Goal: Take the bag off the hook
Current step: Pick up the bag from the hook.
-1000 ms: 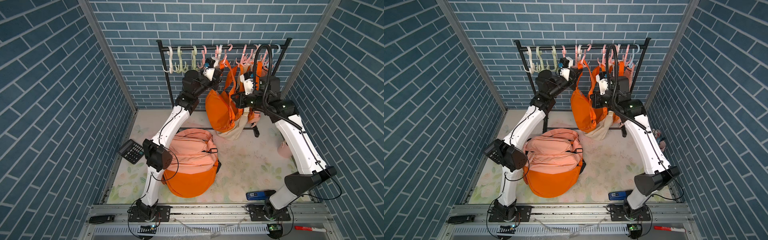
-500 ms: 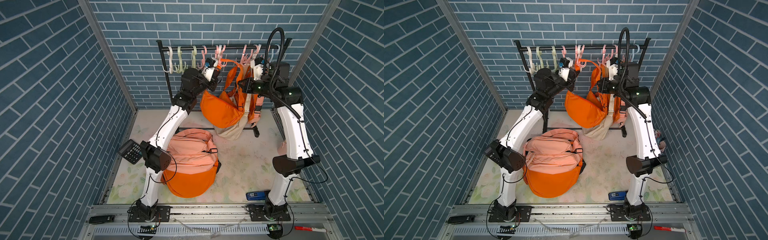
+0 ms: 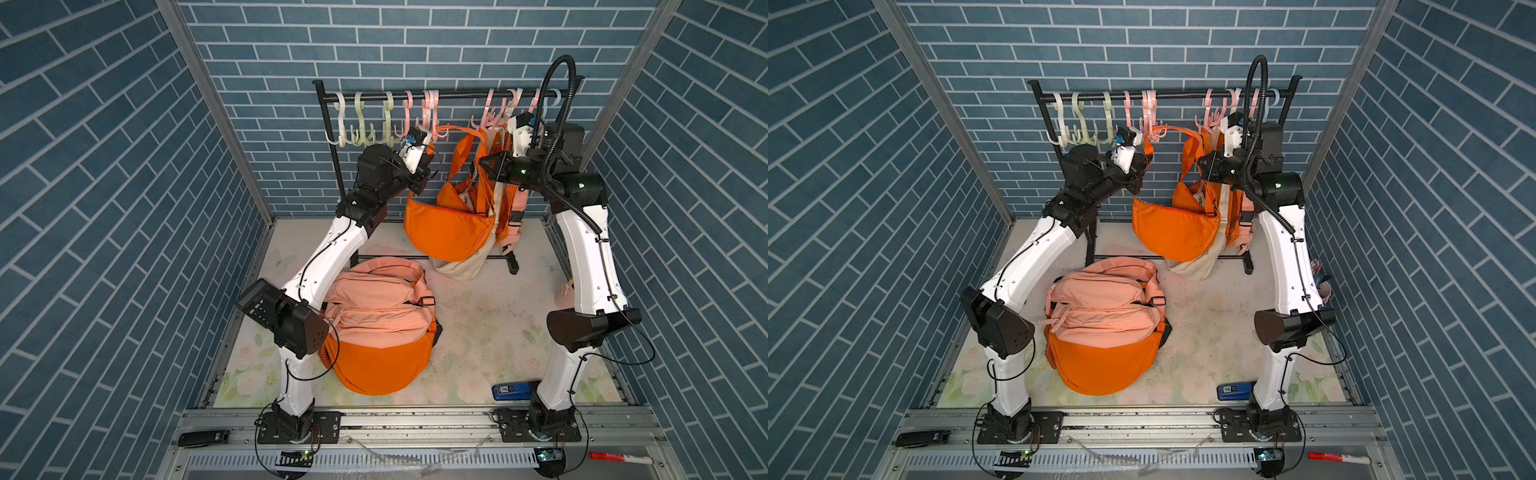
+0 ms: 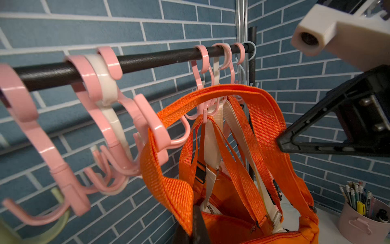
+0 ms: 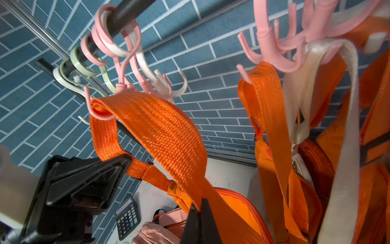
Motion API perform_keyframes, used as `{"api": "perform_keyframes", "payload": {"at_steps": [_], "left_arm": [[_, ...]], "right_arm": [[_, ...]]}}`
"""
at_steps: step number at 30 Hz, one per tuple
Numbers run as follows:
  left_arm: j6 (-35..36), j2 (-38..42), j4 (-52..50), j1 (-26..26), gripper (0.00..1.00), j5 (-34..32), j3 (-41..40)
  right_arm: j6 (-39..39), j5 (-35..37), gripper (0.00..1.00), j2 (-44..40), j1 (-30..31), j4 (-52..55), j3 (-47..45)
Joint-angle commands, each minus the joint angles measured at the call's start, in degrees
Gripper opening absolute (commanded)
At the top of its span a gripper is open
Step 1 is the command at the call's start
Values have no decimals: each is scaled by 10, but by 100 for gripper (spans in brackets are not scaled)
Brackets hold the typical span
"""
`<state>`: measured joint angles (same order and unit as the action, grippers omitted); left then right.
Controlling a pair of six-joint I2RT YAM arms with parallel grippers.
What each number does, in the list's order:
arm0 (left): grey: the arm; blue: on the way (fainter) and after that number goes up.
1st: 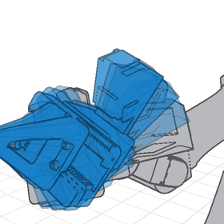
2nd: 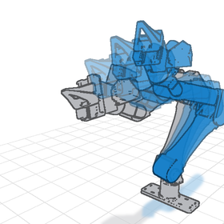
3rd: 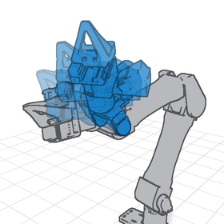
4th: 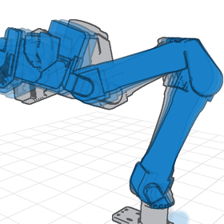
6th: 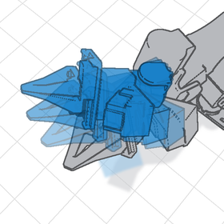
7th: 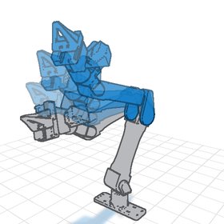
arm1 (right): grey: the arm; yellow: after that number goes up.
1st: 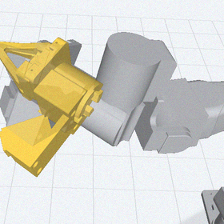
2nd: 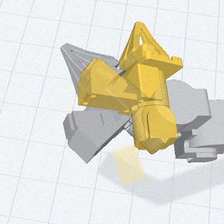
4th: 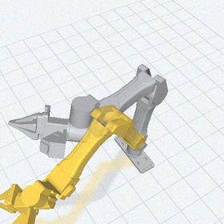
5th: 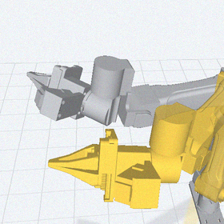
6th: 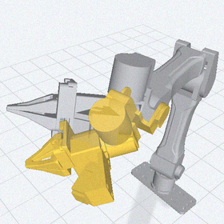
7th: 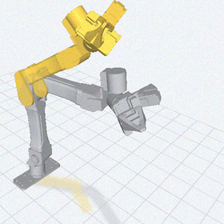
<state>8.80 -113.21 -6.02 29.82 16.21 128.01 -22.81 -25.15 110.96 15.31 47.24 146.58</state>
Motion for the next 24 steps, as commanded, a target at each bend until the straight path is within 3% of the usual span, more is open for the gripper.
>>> {"api": "perform_keyframes", "payload": {"at_steps": [1, 8, 16, 24], "left_arm": [[14, -1, -37, -5, 0, -22, 50], [39, -42, -160, -11, 0, -59, 164], [-27, -41, -213, -52, 0, -61, 172], [-27, -39, -255, -57, 0, -108, 179]], "right_arm": [[-25, -27, 0, 26, -3, -42, 32], [-46, -38, 0, 51, -9, -82, 56], [-70, -45, 0, 81, -12, -111, 59], [-72, -36, 0, 106, -14, -120, 97]]}}
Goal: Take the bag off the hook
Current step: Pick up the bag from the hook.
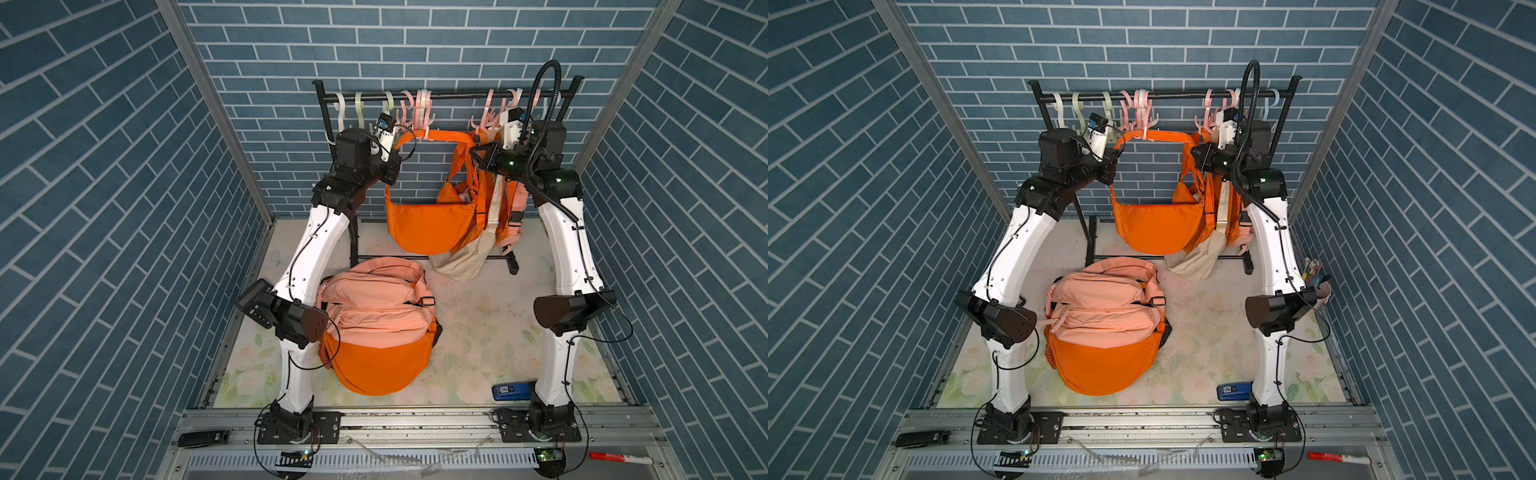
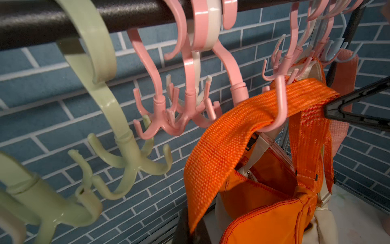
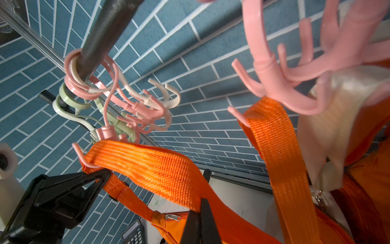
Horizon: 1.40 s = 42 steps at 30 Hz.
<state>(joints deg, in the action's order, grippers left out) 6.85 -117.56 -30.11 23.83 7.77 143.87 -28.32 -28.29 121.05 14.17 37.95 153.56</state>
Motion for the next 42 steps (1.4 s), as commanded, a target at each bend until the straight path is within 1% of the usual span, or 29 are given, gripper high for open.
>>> {"api": "perform_keyframes", "payload": {"at_steps": [1, 6, 11, 17, 23, 30, 35, 37, 42], "left_arm": [[-10, 7, -13, 3, 0, -27, 20], [-21, 6, 2, 4, 0, -39, 35], [-22, -36, -27, 5, 0, -44, 119], [-25, -37, -4, 11, 0, -54, 111], [-13, -47, 25, 13, 0, -72, 112], [-8, -52, 51, 13, 0, -88, 105], [-10, -49, 63, 13, 0, -93, 111], [-10, -47, 66, 13, 0, -94, 111], [-4, -36, 69, 12, 0, -85, 108]], "right_arm": [[-17, -4, 0, 7, -3, -29, 32], [-21, -1, 0, 7, -2, -47, 32], [-32, 21, 0, 8, -2, -81, 16], [-51, 35, 0, 14, -2, -127, 13], [-60, 71, 0, 13, -2, -168, 12], [-78, 91, 0, 32, -2, -219, 15], [-84, 88, 0, 42, -2, -246, 18], [-83, 88, 0, 63, -2, -252, 24], [-82, 65, 0, 65, -2, -279, 38]]}}
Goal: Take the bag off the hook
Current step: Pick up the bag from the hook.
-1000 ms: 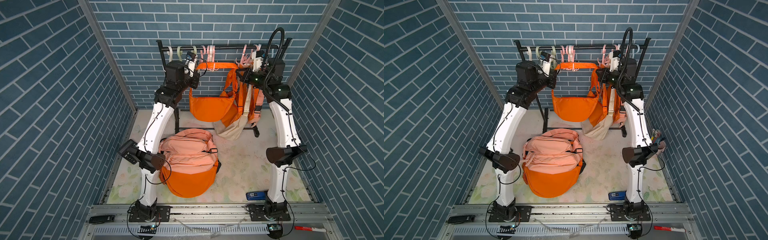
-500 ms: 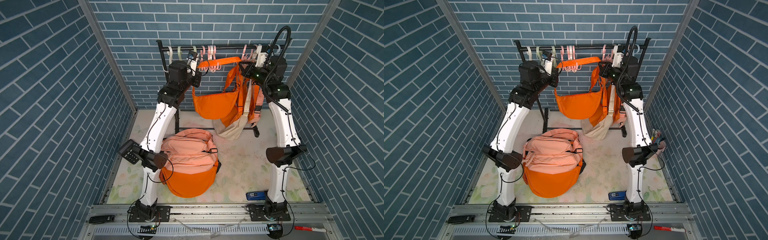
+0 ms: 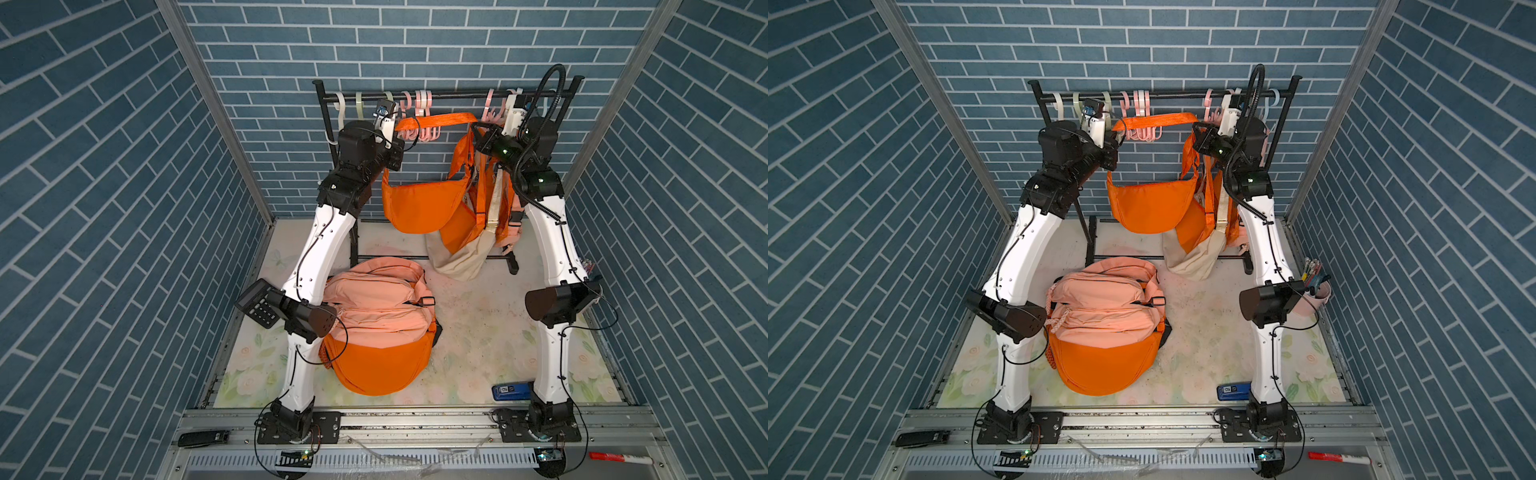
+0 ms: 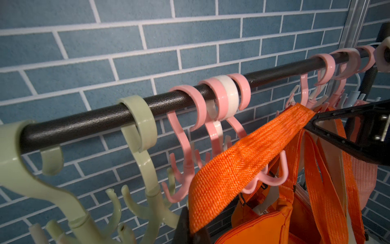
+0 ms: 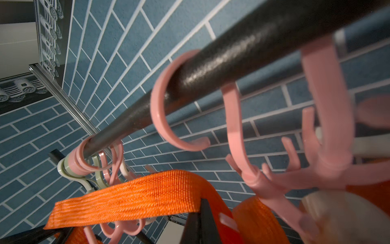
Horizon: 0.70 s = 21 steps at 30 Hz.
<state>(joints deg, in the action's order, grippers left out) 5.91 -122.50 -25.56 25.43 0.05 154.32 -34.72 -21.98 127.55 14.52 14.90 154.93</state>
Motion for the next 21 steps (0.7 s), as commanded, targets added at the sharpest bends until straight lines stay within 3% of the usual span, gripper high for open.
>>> {"api": "perform_keyframes", "payload": {"at_steps": [1, 6, 13, 21], "left_arm": [[11, 18, 25, -4, 0, 0, -1], [13, 43, 25, -4, 0, -2, -15], [4, 106, 25, -3, 0, -4, -56], [3, 235, 49, -3, 0, 4, -208]], "right_arm": [[-17, -7, 0, -3, -5, -49, 26], [11, -8, 0, -52, -4, -28, -3], [83, 26, 0, -167, 13, -30, -125], [139, 77, 0, -283, 39, 10, -236]]}}
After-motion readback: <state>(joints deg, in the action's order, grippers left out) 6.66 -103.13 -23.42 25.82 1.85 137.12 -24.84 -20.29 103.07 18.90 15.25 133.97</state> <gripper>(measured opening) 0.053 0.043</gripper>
